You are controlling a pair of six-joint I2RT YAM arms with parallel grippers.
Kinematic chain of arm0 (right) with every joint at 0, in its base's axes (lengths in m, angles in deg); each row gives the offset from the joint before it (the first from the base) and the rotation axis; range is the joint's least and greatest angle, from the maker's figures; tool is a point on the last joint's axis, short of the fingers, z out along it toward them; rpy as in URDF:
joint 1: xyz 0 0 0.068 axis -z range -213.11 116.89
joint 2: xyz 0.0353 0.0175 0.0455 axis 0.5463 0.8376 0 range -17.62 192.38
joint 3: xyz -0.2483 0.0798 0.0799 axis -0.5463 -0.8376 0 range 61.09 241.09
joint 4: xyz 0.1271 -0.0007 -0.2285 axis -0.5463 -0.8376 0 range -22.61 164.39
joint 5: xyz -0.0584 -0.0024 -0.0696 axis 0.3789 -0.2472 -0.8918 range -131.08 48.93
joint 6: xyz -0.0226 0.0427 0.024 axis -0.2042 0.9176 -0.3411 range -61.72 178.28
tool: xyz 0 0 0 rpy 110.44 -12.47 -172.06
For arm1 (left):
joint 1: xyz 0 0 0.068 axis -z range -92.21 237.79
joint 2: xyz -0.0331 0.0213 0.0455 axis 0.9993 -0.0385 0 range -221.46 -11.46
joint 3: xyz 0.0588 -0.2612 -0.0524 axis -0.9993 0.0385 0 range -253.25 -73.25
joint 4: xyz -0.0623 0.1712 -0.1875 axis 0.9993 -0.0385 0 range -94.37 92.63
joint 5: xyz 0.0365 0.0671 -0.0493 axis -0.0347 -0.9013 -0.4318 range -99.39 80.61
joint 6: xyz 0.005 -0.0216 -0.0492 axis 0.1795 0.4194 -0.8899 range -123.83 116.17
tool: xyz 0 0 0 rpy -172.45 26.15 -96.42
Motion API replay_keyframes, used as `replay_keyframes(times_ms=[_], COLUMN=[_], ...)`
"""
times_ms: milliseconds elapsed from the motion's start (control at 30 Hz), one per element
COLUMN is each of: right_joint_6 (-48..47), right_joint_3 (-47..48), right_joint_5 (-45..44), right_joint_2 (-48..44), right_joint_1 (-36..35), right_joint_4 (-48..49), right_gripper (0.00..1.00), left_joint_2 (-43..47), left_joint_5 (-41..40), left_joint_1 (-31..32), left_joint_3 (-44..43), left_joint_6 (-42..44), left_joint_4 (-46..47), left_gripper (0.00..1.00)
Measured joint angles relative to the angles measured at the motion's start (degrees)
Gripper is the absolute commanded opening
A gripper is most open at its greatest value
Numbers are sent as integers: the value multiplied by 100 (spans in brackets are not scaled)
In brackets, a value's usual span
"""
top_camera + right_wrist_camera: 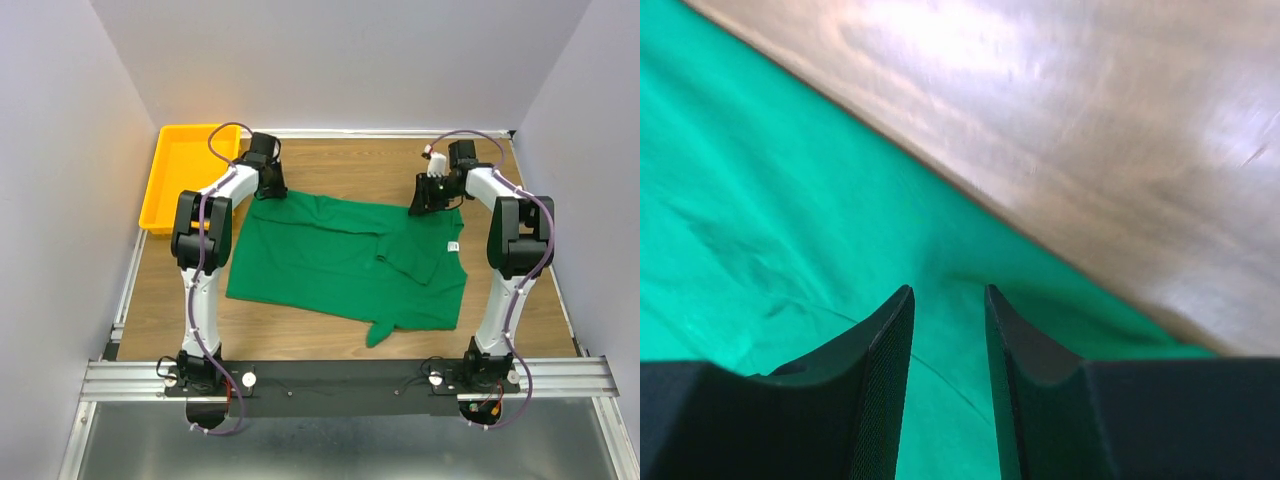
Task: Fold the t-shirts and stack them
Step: Fold the tshirt
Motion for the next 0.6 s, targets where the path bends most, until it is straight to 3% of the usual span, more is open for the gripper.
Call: replay_keyframes(times_ms=[333, 600], right_joint_6=[111, 114], right_joint_3=[452, 546], right_joint_5=[-42, 181], right_joint_2=[256, 208], right_joint_1=[63, 595], right_joint_4=[81, 105], right_gripper=[43, 44], left_joint_2=[-678, -1185], left_joint_5=[-13, 138], left_joint_1=[-225, -345], left_joint_3=[-1143, -2022], left_joint_6=[-280, -372], left_joint_4=[-400, -745], left_gripper=[27, 27])
